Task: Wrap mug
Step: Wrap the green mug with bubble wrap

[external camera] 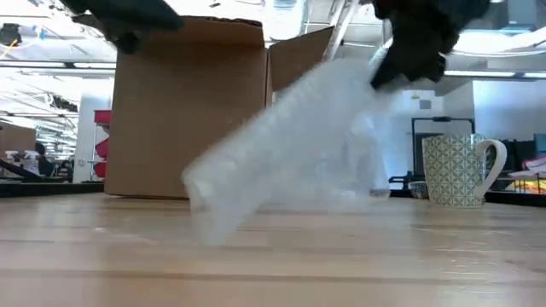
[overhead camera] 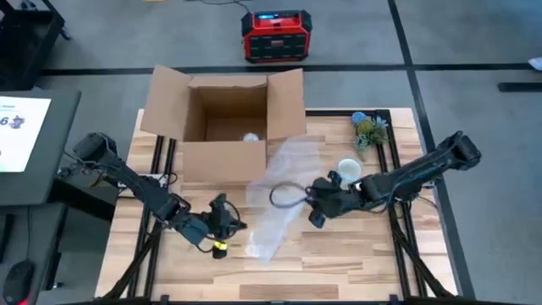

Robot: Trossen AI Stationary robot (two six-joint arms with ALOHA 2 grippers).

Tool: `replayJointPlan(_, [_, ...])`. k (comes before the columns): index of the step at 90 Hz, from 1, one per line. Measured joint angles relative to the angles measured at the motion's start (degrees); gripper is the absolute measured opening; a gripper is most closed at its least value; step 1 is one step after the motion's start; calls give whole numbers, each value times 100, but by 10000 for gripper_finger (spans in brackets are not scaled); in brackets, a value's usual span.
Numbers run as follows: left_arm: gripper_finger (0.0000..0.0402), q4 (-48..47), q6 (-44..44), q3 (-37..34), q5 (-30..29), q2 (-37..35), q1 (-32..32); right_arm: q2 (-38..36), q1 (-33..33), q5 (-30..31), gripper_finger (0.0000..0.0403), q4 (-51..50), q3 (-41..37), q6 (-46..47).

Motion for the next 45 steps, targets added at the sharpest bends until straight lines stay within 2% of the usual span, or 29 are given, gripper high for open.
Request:
replayJointPlan(11, [8,835,656,0,16,522,154,-149,-229,13,113,42,2,1])
replayJointPlan(19, [27,1477,1213,5,18,882,299,-150,-354,-38,113,29,2,-11])
replayJointPlan(31, [86,2256,1843,191,71,1302,493,-94,-467,-243,113,18,0,-17])
replayJointPlan(45, [164,2481,2010,519,950,1673,845,-98,-489,-304,113,44,0,-32])
